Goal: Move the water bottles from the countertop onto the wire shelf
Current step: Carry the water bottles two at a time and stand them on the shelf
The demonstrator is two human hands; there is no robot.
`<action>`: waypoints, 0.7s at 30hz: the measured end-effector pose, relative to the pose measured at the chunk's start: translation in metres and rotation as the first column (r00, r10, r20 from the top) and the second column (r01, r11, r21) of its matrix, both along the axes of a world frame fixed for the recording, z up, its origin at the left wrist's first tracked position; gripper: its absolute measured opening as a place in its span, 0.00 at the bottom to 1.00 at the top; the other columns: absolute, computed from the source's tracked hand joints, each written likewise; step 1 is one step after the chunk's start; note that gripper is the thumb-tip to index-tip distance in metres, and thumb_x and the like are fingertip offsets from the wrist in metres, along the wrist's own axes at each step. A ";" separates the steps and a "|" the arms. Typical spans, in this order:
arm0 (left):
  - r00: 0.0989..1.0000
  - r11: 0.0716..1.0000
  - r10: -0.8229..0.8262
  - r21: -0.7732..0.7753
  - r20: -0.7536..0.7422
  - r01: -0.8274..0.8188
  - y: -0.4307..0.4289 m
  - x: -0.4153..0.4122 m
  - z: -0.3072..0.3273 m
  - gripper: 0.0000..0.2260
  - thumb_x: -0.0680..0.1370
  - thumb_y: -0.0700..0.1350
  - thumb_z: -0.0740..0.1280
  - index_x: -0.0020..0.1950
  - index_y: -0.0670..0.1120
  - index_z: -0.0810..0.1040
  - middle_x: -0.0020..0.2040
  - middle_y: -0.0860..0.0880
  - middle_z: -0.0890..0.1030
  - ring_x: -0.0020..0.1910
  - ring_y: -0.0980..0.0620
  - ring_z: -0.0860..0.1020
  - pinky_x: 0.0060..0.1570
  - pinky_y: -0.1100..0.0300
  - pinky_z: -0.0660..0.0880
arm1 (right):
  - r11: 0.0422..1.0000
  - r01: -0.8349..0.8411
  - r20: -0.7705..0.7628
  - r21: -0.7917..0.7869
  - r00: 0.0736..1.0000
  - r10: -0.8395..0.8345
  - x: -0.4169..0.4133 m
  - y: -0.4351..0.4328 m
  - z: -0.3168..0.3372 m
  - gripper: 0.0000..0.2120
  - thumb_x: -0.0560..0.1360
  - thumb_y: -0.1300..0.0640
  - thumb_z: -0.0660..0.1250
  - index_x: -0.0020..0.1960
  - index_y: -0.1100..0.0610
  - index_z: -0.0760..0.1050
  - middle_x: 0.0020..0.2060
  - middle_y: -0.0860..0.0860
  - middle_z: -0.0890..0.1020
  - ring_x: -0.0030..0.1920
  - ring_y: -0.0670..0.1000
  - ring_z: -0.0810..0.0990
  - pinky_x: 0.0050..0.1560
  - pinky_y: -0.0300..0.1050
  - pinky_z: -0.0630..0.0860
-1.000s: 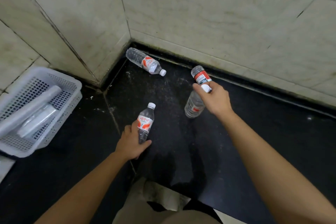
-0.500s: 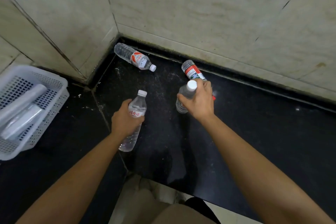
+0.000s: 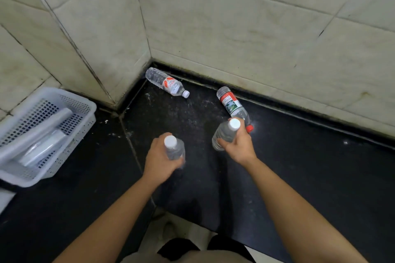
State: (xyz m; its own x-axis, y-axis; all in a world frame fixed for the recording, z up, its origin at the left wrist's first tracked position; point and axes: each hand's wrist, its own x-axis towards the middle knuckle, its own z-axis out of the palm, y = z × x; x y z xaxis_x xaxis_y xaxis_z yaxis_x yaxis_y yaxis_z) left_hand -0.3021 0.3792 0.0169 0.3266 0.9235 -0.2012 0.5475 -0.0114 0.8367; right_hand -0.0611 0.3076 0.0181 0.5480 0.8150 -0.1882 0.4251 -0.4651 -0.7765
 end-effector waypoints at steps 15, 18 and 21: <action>0.997 0.991 -0.040 -0.125 0.068 0.048 -0.030 0.010 0.009 0.29 0.65 0.48 0.82 0.62 0.54 0.75 0.54 0.55 0.82 0.54 0.50 0.81 0.56 0.51 0.78 | 0.947 0.322 -0.091 -0.024 0.942 -0.323 -0.056 -0.165 0.013 0.37 0.64 0.51 0.83 0.66 0.36 0.67 0.54 0.39 0.81 0.53 0.41 0.81 0.48 0.30 0.75; 0.983 0.988 -0.106 -0.093 0.152 0.121 -0.063 0.027 0.028 0.33 0.64 0.48 0.83 0.65 0.55 0.73 0.56 0.56 0.81 0.55 0.54 0.81 0.57 0.53 0.78 | 0.881 0.467 -0.101 0.080 0.883 -0.459 -0.060 -0.195 0.027 0.44 0.60 0.51 0.86 0.67 0.33 0.66 0.55 0.35 0.78 0.55 0.38 0.79 0.52 0.31 0.74; 0.952 0.975 -0.208 -0.035 0.224 0.221 -0.100 0.050 0.051 0.31 0.64 0.50 0.83 0.63 0.53 0.74 0.54 0.55 0.83 0.52 0.55 0.82 0.57 0.51 0.79 | 0.837 0.527 -0.083 0.144 0.850 -0.521 -0.052 -0.222 0.043 0.40 0.59 0.49 0.86 0.66 0.39 0.71 0.54 0.36 0.79 0.56 0.44 0.79 0.58 0.40 0.77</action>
State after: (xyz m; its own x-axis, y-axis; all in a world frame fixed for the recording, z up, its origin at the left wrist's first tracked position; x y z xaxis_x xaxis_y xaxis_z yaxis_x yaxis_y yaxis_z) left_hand -0.2526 0.2794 0.0681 0.5574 0.8156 -0.1551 0.3418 -0.0552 0.9381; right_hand -0.1135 0.0855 0.0612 0.8966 0.4282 -0.1132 0.1206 -0.4819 -0.8679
